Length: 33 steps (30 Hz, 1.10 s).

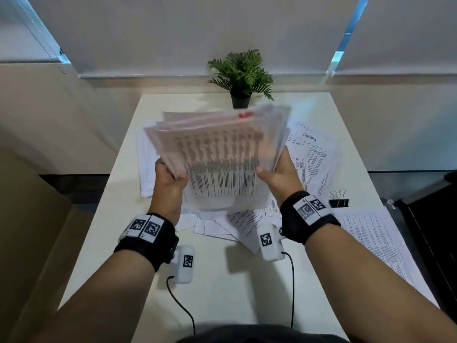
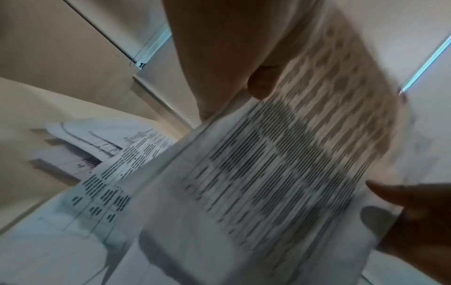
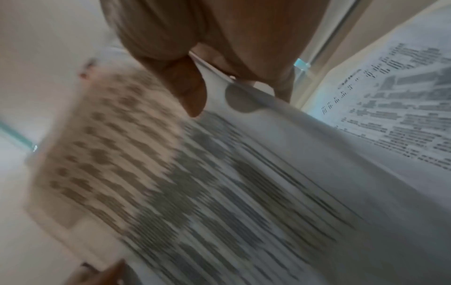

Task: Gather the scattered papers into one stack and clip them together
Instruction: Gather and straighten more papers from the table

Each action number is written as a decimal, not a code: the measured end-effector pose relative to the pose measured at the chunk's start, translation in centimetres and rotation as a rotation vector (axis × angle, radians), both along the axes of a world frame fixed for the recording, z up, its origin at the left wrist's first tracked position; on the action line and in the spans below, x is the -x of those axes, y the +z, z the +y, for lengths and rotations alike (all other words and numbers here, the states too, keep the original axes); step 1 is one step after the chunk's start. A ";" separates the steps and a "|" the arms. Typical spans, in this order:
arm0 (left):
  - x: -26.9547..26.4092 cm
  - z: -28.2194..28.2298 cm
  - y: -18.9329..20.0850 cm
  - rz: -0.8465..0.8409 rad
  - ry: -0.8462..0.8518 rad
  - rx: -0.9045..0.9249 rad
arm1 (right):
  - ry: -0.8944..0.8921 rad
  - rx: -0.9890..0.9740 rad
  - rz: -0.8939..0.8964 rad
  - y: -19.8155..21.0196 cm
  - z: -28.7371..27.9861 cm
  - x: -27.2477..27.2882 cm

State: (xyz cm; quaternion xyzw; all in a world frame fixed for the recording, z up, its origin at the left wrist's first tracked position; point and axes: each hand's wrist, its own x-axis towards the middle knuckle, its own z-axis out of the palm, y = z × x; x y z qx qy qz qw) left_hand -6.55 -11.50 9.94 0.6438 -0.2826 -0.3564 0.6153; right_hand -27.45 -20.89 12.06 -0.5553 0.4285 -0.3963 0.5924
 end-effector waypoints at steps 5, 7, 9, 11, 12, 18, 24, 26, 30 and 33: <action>1.3 -0.1 0.1 0.037 -0.018 0.034 | -0.049 -0.026 -0.029 0.2 -0.4 -0.6; 1.3 -0.3 0.6 0.048 0.001 0.108 | -0.024 0.019 -0.118 0.7 -0.4 -0.8; 1.1 -0.4 1.1 0.029 0.008 0.175 | 0.019 0.104 -0.222 1.2 -0.6 -0.8; 0.8 -0.5 1.5 0.006 -0.002 0.214 | 0.025 0.168 -0.253 1.8 -0.8 -0.9; 0.8 -0.5 1.5 0.003 -0.010 0.231 | 0.017 0.185 -0.256 1.9 -1.0 -1.0; -0.3 -0.6 1.3 0.016 0.012 0.270 | -0.041 0.216 -0.247 1.8 -1.2 -1.9; -0.3 -0.5 -1.4 0.111 0.070 0.062 | 0.068 -0.036 -0.150 -0.3 -0.2 -1.8; 0.4 -0.8 -1.4 0.095 0.096 0.040 | 0.029 -0.040 -0.101 -0.9 0.2 -2.2; 0.8 -0.9 -1.2 0.097 0.173 0.101 | -0.028 0.036 -0.140 -1.3 0.1 -2.4; 0.3 -0.7 -2.2 0.149 0.163 0.099 | -0.010 0.039 -0.086 -2.2 0.4 -2.1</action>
